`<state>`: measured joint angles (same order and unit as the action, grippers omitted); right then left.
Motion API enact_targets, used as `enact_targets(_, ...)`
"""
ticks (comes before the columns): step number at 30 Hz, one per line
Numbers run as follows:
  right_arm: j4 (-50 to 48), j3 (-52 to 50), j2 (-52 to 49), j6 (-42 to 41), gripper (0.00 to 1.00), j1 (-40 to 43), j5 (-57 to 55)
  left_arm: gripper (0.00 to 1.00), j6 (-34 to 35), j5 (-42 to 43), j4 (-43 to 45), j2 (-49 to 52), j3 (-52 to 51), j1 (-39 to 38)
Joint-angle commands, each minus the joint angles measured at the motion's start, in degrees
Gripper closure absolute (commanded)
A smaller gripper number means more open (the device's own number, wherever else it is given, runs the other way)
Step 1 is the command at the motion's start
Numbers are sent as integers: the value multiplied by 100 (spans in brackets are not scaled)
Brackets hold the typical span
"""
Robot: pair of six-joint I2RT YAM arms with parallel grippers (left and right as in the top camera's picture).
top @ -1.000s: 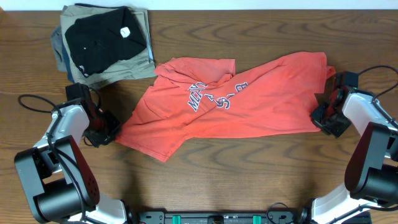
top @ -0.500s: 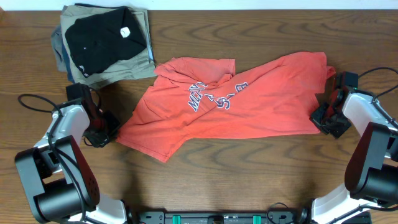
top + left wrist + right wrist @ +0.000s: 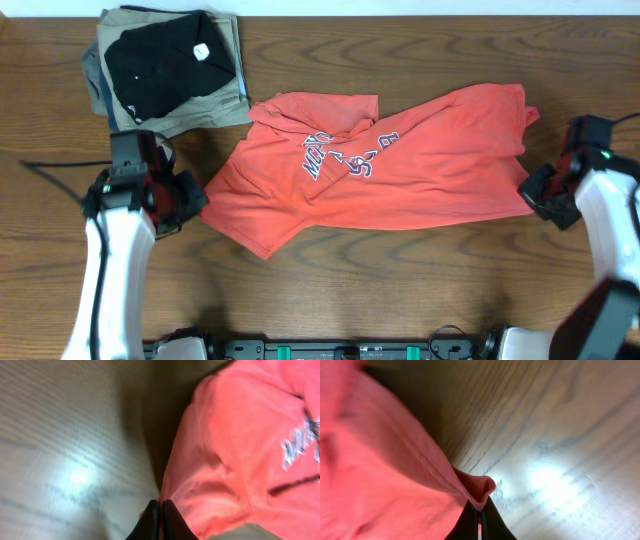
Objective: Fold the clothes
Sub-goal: 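Lift the shirt by both edges and fling it forward onto the table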
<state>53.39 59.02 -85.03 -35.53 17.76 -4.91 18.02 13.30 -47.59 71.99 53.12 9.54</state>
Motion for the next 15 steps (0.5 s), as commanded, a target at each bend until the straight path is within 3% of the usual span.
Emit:
enact_targets(1,267,103,669,131,99,39,20,94,28,-28,-295,-660,238,-42)
enact_targets(7,1473,1121,1438,516,99,39,413,94,22,-28,-1281,-1683,1416,-42)
enact_targets(15,3285,3685,1624,758,99,39,428,94,31,-26,-2769,-1996,4415,-42)
